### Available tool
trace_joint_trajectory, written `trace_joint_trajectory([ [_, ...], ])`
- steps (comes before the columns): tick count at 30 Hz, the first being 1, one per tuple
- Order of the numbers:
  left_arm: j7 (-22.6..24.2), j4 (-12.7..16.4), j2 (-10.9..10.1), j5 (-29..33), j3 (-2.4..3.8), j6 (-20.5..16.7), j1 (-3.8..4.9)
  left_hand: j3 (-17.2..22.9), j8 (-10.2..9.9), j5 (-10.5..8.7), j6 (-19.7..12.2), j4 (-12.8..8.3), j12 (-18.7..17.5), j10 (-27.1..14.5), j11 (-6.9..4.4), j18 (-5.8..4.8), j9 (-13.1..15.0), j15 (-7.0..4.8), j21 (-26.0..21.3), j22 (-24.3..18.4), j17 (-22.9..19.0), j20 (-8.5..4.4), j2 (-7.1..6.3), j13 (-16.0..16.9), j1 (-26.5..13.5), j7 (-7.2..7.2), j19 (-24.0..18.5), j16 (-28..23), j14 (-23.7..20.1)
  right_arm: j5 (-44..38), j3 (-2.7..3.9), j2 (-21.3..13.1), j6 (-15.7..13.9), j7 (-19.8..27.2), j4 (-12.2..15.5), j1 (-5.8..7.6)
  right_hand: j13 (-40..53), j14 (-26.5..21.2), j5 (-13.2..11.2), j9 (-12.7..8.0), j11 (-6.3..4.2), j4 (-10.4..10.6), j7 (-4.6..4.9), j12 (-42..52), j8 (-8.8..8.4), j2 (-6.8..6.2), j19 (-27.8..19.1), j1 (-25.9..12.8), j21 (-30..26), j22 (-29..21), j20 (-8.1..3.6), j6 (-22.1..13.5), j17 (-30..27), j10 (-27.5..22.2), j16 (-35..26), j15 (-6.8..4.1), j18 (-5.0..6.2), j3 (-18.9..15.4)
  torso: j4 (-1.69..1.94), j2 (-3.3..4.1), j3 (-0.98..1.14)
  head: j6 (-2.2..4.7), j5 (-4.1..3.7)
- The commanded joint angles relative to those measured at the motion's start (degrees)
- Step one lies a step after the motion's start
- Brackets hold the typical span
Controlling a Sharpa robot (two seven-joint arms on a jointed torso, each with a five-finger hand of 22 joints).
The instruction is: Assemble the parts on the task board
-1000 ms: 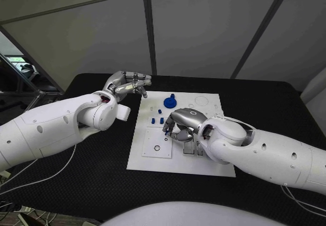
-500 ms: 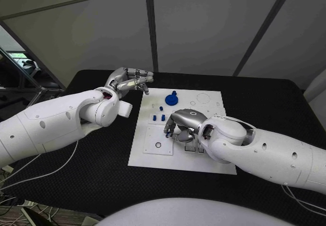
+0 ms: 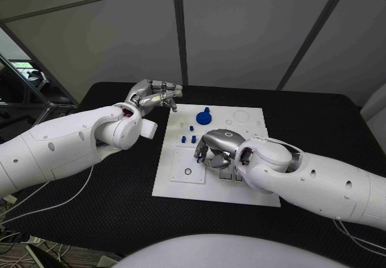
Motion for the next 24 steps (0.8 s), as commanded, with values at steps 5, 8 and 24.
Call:
trace_joint_trajectory([
  [5, 0.1, -0.1, 0.1, 0.1, 0.05, 0.8, 0.09, 0.0, -0.1, 0.2, -0.3, -0.3, -0.1, -0.4, 0.06, -1.12, 0.0, 0.05, -0.2, -0.1, -0.1, -0.05, 0.43, -0.1, 0.0, 0.08, -0.5, -0.4, -0.2, -0.8, -0.13, 0.2, 2.2, -0.4, -0.4, -0.11, 0.1, 2.2, 0.2, 0.1, -0.03, -0.1, 0.04, -0.1, 0.22, 0.21, 0.4, -0.2, 0.3, 0.0, -0.11, 0.3, -0.2, 0.4, 0.0, -0.39, -0.5, -0.2, 0.02, 0.02, 0.02, -0.13, -0.02],
  [8, 0.0, -0.1, 0.1, 0.1, 0.05, 0.8, 0.09, -0.1, -0.1, 0.19, -0.4, -0.3, 0.0, -0.4, 0.08, -1.12, 0.0, 0.07, -0.3, -0.1, -0.1, -0.03, 0.44, -0.1, 0.0, 0.09, -0.5, -0.4, -0.2, -1.1, -0.13, 0.2, 2.5, -0.6, -0.6, -0.12, 0.1, 2.2, 0.2, 0.1, -0.03, -0.1, 0.04, -0.1, 0.22, 0.21, 0.4, -0.2, 0.3, 0.0, -0.11, 0.3, -0.2, 0.4, 0.0, -0.39, -0.5, -0.2, 0.02, -0.02, 0.0, -0.17, -0.04],
  [24, 0.0, 0.0, -0.1, 0.1, 0.05, 0.9, 0.09, -0.1, -0.1, 0.19, -0.4, -0.3, 0.0, -0.4, 0.08, -1.12, 0.0, 0.07, -0.3, -0.1, -0.1, -0.03, 0.44, -0.1, 0.0, 0.09, -0.5, -0.4, -0.2, -2.2, -0.14, -0.3, 2.6, -1.2, -0.2, -0.28, 0.1, 2.2, 0.2, 0.1, -0.03, -0.1, 0.04, -0.1, 0.22, 0.21, 0.4, -0.2, 0.3, 0.0, -0.11, 0.3, -0.2, 0.4, 0.0, -0.39, -0.5, -0.2, -0.01, 0.01, 0.01, -0.26, 0.04],
])
